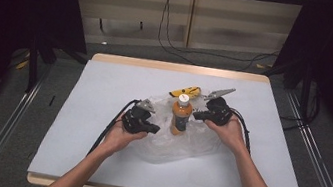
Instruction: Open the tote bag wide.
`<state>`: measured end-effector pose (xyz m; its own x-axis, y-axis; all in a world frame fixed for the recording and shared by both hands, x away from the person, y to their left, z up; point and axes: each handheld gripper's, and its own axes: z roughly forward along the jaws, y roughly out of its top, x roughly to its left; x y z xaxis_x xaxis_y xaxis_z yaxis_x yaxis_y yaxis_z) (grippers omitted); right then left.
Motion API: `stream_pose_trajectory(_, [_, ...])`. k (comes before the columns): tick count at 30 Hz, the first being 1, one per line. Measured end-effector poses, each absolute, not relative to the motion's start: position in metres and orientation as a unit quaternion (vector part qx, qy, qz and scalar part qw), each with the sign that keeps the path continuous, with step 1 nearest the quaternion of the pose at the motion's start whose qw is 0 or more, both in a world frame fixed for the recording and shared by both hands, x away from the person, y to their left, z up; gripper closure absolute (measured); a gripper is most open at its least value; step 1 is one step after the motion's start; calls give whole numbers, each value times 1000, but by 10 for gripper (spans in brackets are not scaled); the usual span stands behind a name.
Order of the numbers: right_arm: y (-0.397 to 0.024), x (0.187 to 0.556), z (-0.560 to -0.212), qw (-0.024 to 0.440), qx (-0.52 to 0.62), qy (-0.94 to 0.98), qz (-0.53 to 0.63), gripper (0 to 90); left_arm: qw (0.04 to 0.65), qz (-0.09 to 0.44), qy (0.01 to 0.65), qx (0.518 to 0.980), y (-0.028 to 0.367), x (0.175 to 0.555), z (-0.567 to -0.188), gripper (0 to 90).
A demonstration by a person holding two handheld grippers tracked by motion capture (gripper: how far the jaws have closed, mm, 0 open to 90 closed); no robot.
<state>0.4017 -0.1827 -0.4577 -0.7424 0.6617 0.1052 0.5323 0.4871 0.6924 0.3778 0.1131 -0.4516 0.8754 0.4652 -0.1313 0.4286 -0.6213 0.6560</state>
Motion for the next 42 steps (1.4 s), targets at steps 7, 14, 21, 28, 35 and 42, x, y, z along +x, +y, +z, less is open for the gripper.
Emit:
stream_pose_trajectory(7, [-195, 373, -473, 77, 333, 875, 342, 900, 365, 26, 285, 886, 128, 393, -463, 900])
stream_pose_trajectory(14, [-215, 357, -475, 86, 350, 868, 340, 900, 368, 26, 286, 884, 150, 387, -465, 900])
stream_pose_trajectory(21, [-224, 348, -456, 95, 364, 829, 413, 900, 426, 29, 273, 862, 158, 376, -451, 900])
stream_pose_trajectory(28, [-233, 333, -439, 129, 375, 785, 477, 900, 486, 46, 223, 844, 160, 353, -432, 900])
stream_pose_trajectory(35, [-242, 307, -426, 165, 372, 754, 515, 900, 519, 64, 209, 826, 175, 330, -427, 900])
stream_pose_trajectory(42, [-249, 280, -416, 195, 364, 732, 542, 628, 535, 87, 212, 813, 187, 313, -422, 717])
